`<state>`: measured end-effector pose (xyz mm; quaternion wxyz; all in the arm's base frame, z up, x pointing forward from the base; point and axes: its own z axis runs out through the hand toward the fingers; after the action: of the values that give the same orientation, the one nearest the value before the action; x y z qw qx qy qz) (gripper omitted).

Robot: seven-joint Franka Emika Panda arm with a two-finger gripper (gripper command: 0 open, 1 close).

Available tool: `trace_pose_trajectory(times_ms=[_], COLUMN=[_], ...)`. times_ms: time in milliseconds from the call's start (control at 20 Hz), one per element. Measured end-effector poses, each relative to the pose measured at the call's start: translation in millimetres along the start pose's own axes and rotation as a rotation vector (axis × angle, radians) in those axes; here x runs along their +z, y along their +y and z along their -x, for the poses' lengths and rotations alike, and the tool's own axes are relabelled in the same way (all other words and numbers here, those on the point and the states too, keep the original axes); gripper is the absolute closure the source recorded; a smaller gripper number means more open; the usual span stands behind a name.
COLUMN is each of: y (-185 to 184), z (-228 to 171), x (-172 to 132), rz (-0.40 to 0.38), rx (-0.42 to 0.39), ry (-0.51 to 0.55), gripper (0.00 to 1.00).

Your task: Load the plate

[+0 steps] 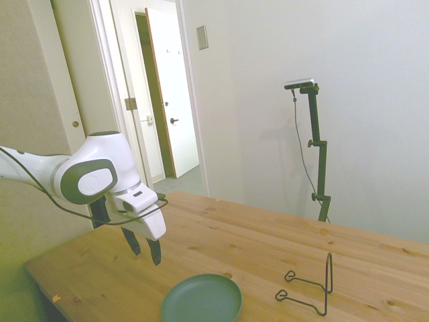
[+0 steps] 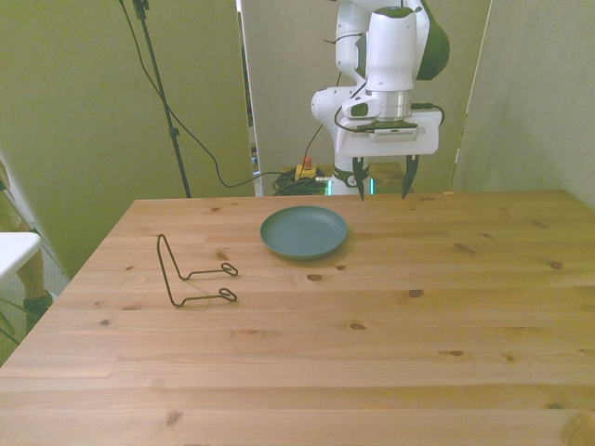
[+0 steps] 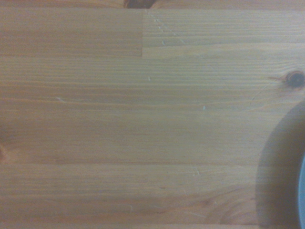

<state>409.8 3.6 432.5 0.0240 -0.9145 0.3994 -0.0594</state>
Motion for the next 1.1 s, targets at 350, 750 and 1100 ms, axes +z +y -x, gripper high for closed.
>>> trace_pose_trajectory(times_ms=[350,750,1100], y=[25.1,107.5,170.1], z=[-28.6,-109.6,-176.8], x=[-3.0,-16.9,4.4], rz=[-0.014,0.027,0.013], rx=[-0.021,0.009,-0.019], ry=[-0.010,-0.002,-0.055], gripper=[0.00,0.00,0.00])
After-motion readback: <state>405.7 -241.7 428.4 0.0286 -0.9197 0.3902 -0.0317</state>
